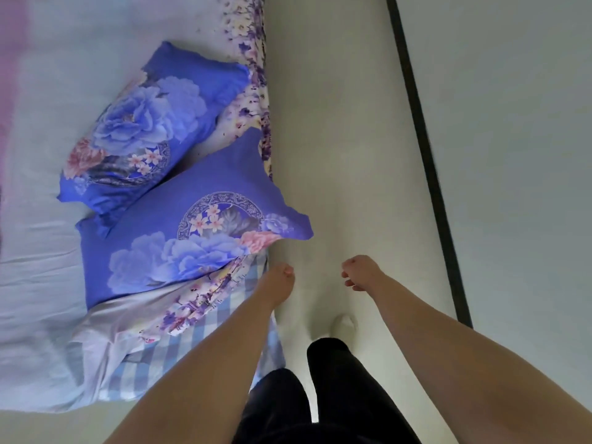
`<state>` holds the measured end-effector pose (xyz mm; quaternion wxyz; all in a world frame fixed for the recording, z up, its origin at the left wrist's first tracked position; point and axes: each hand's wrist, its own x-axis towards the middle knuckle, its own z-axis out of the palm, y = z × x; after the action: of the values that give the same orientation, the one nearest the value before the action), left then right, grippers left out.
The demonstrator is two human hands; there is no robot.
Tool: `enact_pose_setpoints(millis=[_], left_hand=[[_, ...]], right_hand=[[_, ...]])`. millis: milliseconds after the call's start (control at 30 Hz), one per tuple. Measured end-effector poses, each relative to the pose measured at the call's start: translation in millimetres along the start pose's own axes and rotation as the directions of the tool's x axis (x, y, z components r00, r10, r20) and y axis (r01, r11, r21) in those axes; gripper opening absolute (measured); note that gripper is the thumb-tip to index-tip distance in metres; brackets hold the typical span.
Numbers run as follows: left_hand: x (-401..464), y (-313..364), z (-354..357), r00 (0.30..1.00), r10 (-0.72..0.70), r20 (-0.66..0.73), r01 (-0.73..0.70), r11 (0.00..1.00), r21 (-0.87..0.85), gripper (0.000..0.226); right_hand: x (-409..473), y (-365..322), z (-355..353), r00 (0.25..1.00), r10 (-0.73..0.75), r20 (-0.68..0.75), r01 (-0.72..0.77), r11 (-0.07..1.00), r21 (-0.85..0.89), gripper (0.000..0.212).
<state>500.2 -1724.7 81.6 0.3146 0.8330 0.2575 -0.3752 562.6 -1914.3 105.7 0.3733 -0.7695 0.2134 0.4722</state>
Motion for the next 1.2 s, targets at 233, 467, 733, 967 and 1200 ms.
enact_pose_setpoints(millis=[233,467,733,967,1200], left_hand=[[34.9,65.0,-49.5,0.995,0.092,-0.039,-0.09,0.995,0.046,0.037],[94.7,113.8,-123.6,0.983,-0.029,-0.179,0.006,0.992,-0.128,0.03],[218.7,200.2,-278.7,0.981,-0.143,-0.128,0.074,0.896,-0.437,0.034],[339.1,300.4,-399.9,0.991,-0.032,-0.134,0.0,0.972,-0.235,0.025],[446.7,416.9,-494.8,0.968,-0.058,-0.245,-0.037,0.929,-0.369,0.03]], right_hand=[[18.3,-56.0,-43.5,0.998,-0.044,0.034,0.042,0.997,0.069,0.013],[68.3,-168.4,-91.1,0.994,-0.111,0.02,0.111,0.994,-0.008,0.015],[151.0,-366.7,-159.6,0.981,-0.187,-0.044,0.19,0.979,0.071,0.02],[230.5,-499.0,-230.6,0.987,-0.156,0.032,0.151,0.982,0.11,0.018],[335.1,-662.4,-342.5,0.983,-0.182,0.032,0.18,0.982,0.053,0.016]])
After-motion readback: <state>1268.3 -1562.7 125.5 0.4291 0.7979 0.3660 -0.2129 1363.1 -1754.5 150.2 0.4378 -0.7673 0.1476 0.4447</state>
